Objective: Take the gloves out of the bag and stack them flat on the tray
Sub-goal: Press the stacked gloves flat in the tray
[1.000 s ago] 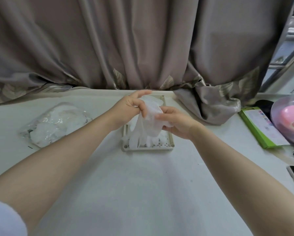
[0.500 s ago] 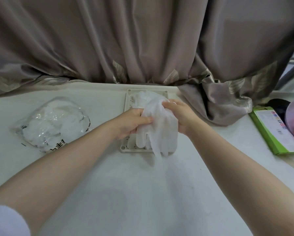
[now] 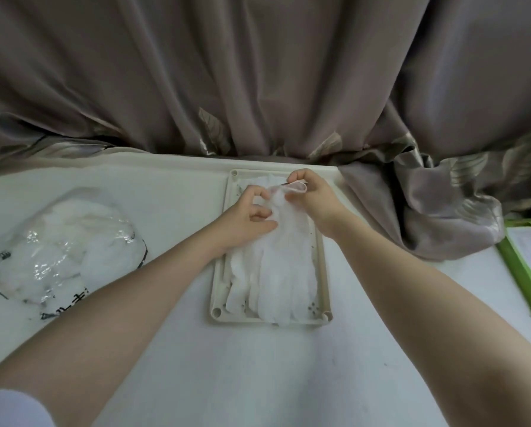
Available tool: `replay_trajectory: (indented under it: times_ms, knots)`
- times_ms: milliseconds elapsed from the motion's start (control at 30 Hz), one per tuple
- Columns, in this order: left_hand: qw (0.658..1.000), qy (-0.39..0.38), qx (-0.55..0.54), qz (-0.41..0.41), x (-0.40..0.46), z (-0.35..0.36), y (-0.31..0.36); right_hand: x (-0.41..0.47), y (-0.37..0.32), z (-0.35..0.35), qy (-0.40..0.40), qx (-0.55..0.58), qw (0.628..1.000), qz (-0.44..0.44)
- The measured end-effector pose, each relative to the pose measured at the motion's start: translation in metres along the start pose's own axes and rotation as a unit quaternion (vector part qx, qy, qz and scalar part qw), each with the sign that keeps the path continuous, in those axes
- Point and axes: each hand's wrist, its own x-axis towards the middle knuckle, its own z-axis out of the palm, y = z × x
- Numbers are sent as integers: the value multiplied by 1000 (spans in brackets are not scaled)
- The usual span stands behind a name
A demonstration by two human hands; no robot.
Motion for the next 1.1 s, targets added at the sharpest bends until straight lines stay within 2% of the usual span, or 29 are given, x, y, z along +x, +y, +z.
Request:
replay_trajectory:
  times_ms: [100,200,300,467,567,667,767,800,867,967,1033,1100]
  knots:
    - [995,-3,-95,12,11,-7,-5,10,2,-3,-37,80,996,29]
    - [977,-28,-211,-17,17,-9,-11,16,10,-7,-54,128,989,47]
    - [974,-47,-216,-53,20,-13,-21,22,19,-6,-26,128,990,57]
    - [985,60,-142,-72,25,-20,-18,33,27,-2,104,-7,994,18]
    - [984,91,-128,-87,29,-20,-18,35,27,9,138,-106,985,-5]
    - [995,89,6,-55,27,-15,-28,30,25,10,144,-129,981,-5]
    - [969,154,188,41,7,-14,-42,2,26,5,152,-269,944,-120]
    - [952,170,248,54,-2,-14,-45,-10,30,5,126,-318,925,-165]
    - [924,164,345,18,-17,-11,-46,-35,43,9,32,-372,907,-194]
    - [891,153,425,-43,-24,-1,-42,-64,60,20,-90,-404,902,-124]
    - [873,144,461,-67,-22,7,-41,-72,68,23,-129,-458,878,-52]
    - [877,134,452,-87,-22,13,-43,-77,71,25,-141,-489,861,-4]
